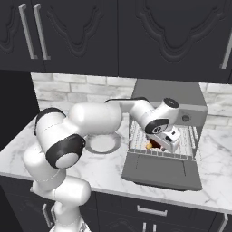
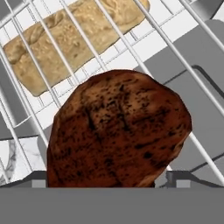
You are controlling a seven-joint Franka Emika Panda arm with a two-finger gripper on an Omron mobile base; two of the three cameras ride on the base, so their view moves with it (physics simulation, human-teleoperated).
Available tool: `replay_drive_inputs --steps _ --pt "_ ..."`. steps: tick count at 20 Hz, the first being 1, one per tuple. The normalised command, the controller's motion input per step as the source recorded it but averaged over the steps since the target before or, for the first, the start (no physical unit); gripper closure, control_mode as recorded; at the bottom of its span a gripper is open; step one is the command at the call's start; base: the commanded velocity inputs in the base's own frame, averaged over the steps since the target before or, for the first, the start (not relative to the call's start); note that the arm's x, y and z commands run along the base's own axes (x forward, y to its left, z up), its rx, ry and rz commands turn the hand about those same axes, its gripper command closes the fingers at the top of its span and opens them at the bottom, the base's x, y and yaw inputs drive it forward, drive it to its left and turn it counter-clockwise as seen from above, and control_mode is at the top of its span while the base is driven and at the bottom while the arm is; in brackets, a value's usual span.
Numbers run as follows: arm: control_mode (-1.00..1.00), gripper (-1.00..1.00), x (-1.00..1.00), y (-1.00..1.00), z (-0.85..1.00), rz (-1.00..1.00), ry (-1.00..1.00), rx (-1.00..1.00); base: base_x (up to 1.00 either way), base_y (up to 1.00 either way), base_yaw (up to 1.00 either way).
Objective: Open the toaster oven door. Place the baguette on the bottom rack in the toaster oven and place the steak on the top rack.
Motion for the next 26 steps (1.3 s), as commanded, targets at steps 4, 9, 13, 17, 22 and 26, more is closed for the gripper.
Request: replay_drive_inputs --steps 4,9,13,17,22,26 --pt "-1.0 -1.0 -0.12 0.08 -0.06 0.0 0.03 0.0 0.0 0.0 0.0" --pt "-1.0 -1.0 -0.08 0.22 -0.04 0.0 0.06 0.0 0.0 0.0 0.0" --pt "-1.0 -1.0 -0.2 0.26 -0.06 0.0 0.07 0.03 0.0 0.0 0.0" --pt "-1.0 -1.0 -0.02 0.04 0.03 0.0 0.02 0.01 0.0 0.0 0.0" --pt "-1.0 -1.0 -0.19 -0.07 0.25 0.0 0.0 0.0 0.0 0.0 0.0" --pt "-1.0 -1.0 -0.44 -0.1 0.23 0.07 0.0 0.0 0.0 0.0 0.0"
